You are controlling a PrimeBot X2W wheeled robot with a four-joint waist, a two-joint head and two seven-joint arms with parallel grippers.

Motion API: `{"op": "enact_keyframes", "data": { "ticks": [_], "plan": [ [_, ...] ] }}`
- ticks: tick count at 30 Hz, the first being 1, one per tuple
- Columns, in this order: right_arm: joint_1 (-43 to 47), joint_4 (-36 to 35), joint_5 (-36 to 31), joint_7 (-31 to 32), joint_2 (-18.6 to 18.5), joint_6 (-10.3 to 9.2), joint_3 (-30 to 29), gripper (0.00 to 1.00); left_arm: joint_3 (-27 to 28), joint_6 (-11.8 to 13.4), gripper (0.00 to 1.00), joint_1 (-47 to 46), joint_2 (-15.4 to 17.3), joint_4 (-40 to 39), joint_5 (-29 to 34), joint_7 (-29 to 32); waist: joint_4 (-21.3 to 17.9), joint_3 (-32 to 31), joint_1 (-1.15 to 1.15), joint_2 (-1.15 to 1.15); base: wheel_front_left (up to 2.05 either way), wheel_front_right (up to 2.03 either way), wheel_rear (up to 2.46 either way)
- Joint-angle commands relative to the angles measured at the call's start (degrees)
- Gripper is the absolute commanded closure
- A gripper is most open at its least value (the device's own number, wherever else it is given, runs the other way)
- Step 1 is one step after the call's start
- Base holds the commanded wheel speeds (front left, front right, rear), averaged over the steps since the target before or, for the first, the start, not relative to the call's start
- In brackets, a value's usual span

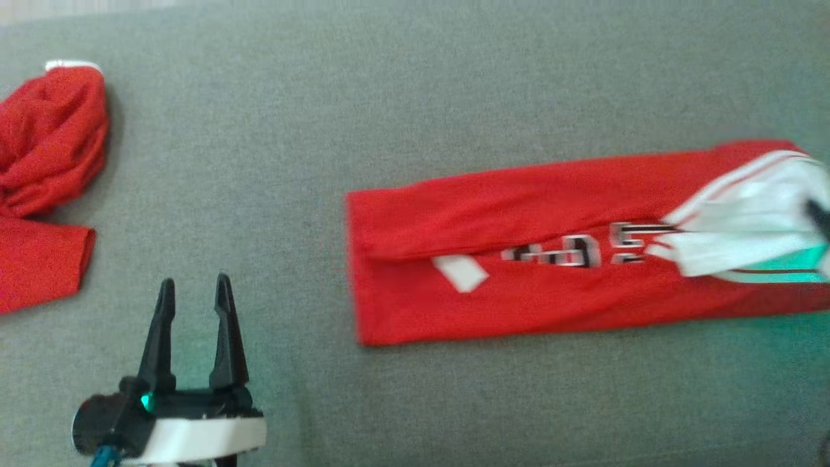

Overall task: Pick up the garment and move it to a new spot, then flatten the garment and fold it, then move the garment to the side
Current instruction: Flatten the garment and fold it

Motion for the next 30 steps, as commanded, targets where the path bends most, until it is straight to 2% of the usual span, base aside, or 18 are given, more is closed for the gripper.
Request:
{"op": "enact_keyframes", "data": {
  "ticks": [1,5,11,15,20,24,30],
  "plan": [
    [-1.87,-2.67,-0.83,-0.08,-2.70,0.43,-1.19,1.00,2.31,-0.37,0.00,0.15,-0.17,-1.21,0.78,-0.54,0.14,-1.34,0.00,0.00,0.00,0.00,0.00],
    [-2.65,-4.57,-1.98,1.42,-5.08,0.43,-5.96,1.00,2.98,-1.13,0.00,0.91,-0.73,-0.49,1.36,-0.54,0.14,-2.39,0.00,0.00,0.00,0.00,0.00],
    [-2.36,-12.24,-0.85,7.53,-3.46,0.43,-7.36,1.00,3.67,-1.80,0.00,1.39,-1.52,0.03,1.73,-0.54,-0.18,-2.64,0.00,0.00,0.00,0.00,0.00],
    [-1.08,-18.08,1.96,11.40,-0.73,0.43,-3.06,1.00,3.50,-2.30,0.00,1.15,-1.89,0.67,1.97,-0.54,-0.49,-2.36,0.00,0.00,0.00,0.00,0.00],
    [1.78,-24.54,7.57,14.48,4.18,0.43,5.70,1.00,3.25,-2.82,0.00,0.99,-2.19,1.77,2.38,-0.54,-0.73,-2.79,0.00,0.00,0.00,0.00,0.00],
    [4.35,-26.27,9.90,13.47,7.38,0.43,11.93,1.00,3.38,-2.96,0.00,0.64,-2.37,2.30,2.51,-0.54,-0.72,-2.62,0.00,0.00,0.00,0.00,0.00],
    [6.84,-24.23,10.89,7.94,10.11,0.43,19.84,1.00,3.47,-3.01,0.00,0.66,-2.52,3.46,2.63,-0.54,-0.40,-2.42,0.00,0.00,0.00,0.00,0.00]
  ]
}}
